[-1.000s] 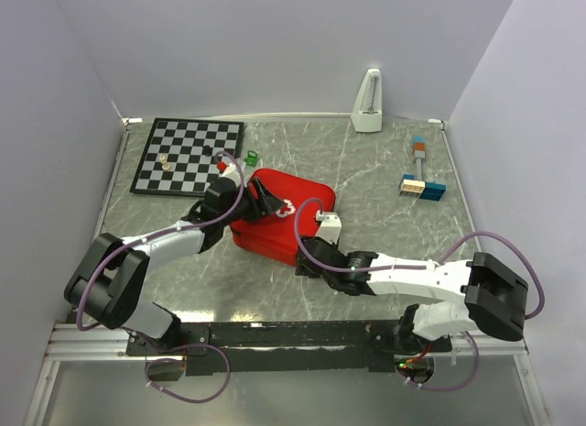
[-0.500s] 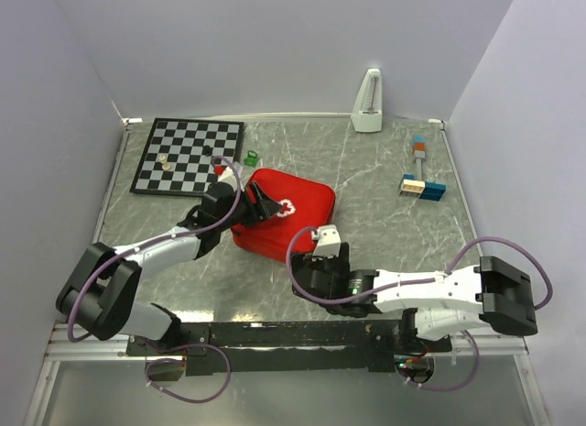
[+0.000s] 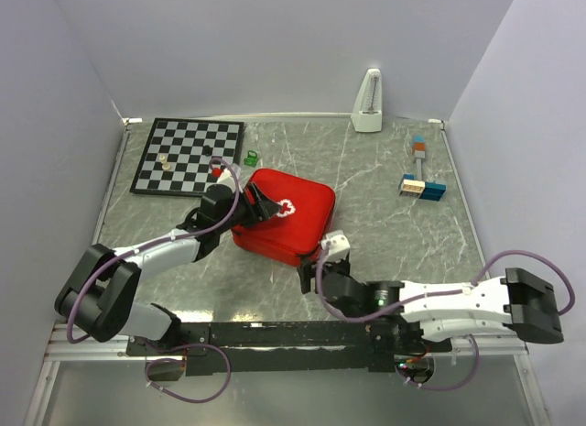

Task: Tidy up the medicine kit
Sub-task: Zip the medicine box at the center of the board.

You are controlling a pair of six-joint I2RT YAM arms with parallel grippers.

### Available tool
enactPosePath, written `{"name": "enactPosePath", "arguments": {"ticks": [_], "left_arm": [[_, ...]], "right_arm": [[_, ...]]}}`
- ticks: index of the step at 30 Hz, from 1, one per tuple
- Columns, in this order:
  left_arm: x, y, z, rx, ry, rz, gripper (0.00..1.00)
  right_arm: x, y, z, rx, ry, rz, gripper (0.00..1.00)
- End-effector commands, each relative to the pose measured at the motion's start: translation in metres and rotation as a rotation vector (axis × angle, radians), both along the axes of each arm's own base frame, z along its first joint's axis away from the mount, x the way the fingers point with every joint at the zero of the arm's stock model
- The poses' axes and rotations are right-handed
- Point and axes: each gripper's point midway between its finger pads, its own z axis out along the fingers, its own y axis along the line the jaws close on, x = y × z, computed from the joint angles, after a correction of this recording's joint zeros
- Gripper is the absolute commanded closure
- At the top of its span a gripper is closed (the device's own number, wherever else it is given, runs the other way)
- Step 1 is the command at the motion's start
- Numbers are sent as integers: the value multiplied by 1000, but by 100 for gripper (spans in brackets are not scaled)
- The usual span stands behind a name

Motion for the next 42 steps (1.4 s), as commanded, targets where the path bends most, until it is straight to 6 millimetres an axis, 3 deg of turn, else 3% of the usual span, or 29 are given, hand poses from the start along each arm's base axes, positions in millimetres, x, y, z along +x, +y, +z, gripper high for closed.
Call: {"name": "enactPosePath", "arguments": {"ticks": [1,5,12,18,24,29,42], "left_arm": [[-7,5,-14,24,41,14,30],[-7,7,-17,28,43,27,30],[-8,9,-17,21,45,31,30],[-10,10,-18,23,47,34,30],[-10,8,-19,19,50,27,30],[-10,8,-22,21,58,24,30],[-10,7,-23,27,59,19,30]], "right_arm": [[-8,14,17,143,-62,87,17],[-12,21,-5,41,15,81,20],[1,21,-8,87,-28,-29,38],[8,32,-8,76,-44,-57,40],[17,18,-17,57,-16,-136,42],[23,20,-17,66,-12,-138,50],[22,22,-35,38,30,-119,54]]}}
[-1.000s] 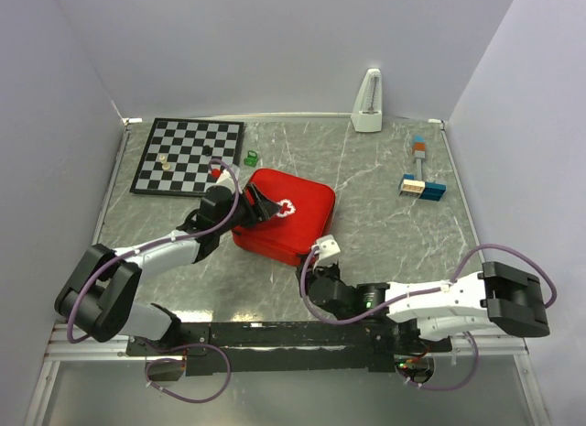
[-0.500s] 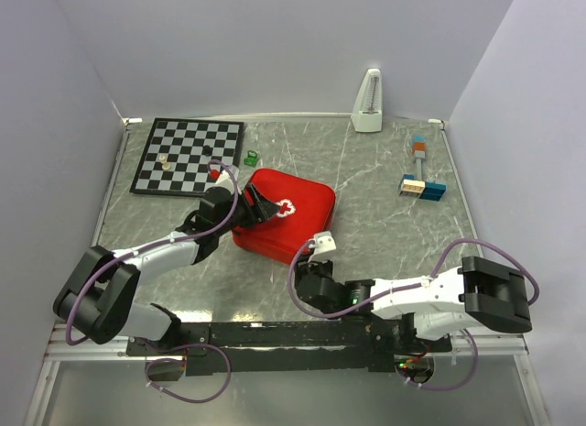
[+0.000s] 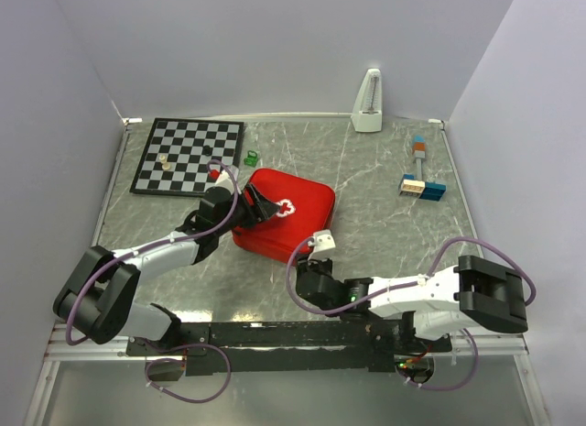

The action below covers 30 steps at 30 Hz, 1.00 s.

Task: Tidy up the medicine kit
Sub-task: Zip the medicine box at the center of the board.

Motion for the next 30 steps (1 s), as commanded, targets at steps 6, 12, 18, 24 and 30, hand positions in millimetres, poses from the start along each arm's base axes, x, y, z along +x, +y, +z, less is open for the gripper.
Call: {"name": "enactPosePath", "arguments": {"ticks": [6,12,18,24,30], "left_arm": [[-10,5,-26,44,73,0,31],[-10,3,-25,39,74,-6,30],[-11,4,-26,44,74,-6,31],[-11,4,-26,45,75,-6,30],[-12,6,-26,56,72,-3,30]], "right_arm": [[9,0,0,50,1,-28,64],[11,2,4,52,-14,-23,55],[16,-2,3,59,-7,-41,54],[23,-6,4,68,-11,-55,62],[26,-6,5,64,-19,-43,83]]}}
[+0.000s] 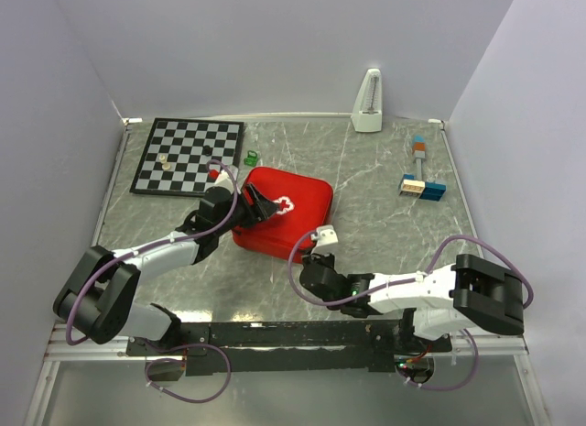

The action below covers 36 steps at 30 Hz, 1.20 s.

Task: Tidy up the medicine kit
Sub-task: Zip the medicine box at the center of the board.

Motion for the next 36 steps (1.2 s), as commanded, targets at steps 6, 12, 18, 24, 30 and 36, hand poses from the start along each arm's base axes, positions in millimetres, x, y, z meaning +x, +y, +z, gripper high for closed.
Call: {"name": "enactPosePath", "arguments": {"ticks": [6,12,18,24,30,36], "left_arm": [[-13,6,-28,69,77,-15,30],[-11,5,-26,70,72,-15,30],[-11,6,-25,71,71,-12,30],[-23,8,3,-30,68,27,20],[-64,18,27,-69,68,205,15],[-110,15,-12,-88,245,321,17]], "right_arm": [[9,-4,16,41,-40,-28,100],[9,-20,16,14,-62,-46,100],[6,-32,14,13,-82,-37,100],[5,-31,14,-7,-87,-2,100],[6,-25,17,-9,-87,6,100],[7,-19,18,-12,-89,17,100]]}}
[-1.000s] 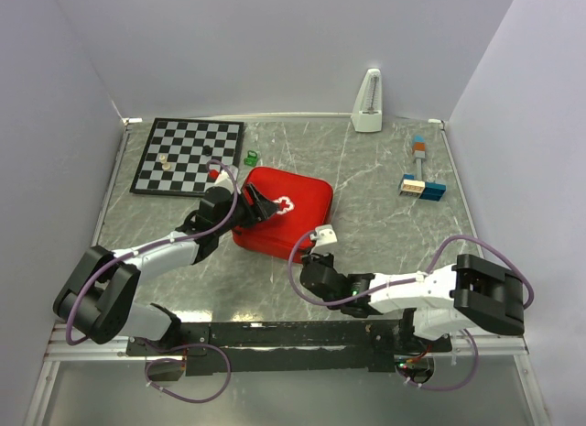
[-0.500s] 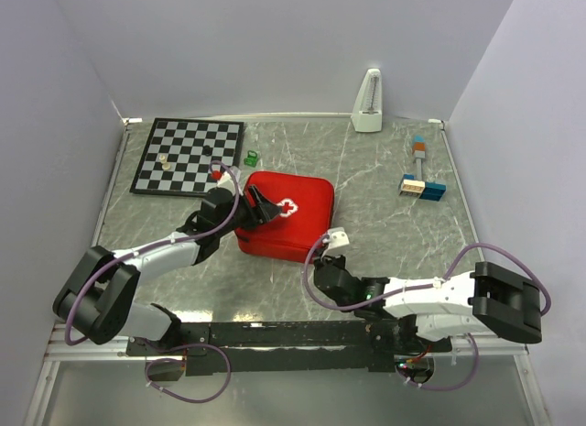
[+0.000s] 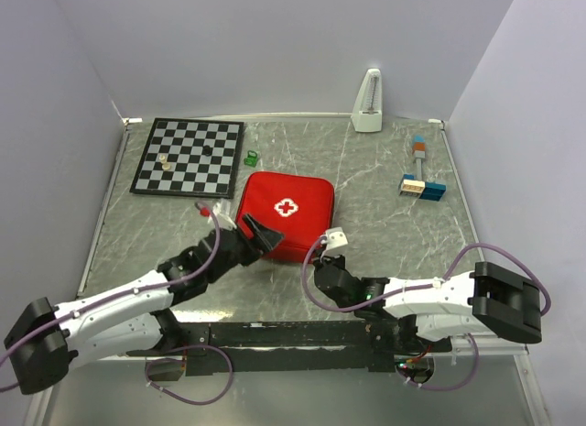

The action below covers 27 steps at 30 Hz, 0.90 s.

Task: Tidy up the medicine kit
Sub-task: Zip the medicine box at the center of the board.

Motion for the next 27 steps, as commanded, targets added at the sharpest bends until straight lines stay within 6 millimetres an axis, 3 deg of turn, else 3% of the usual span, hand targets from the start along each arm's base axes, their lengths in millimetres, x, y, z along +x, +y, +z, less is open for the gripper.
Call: {"name": "enactPosePath", "arguments": {"ticks": [1,5,11,16,21,27], "left_arm": [[-11,19,-54,53,179,200,18],[-4,9,-64,94,207,211,17],[18,11,-44,54,124,307,15],[22,19,-31,5,92,354,15],[22,42,-38,-4,113,446,20],[39,76,-49,59,129,513,38]], "right_arm": [[10,7,18,25,-44,-26,100],[9,11,18,18,-43,-16,100],[5,16,19,19,-40,7,100],[2,21,18,20,-34,21,100],[1,24,18,19,-33,31,100],[0,23,18,18,-35,32,100]]}}
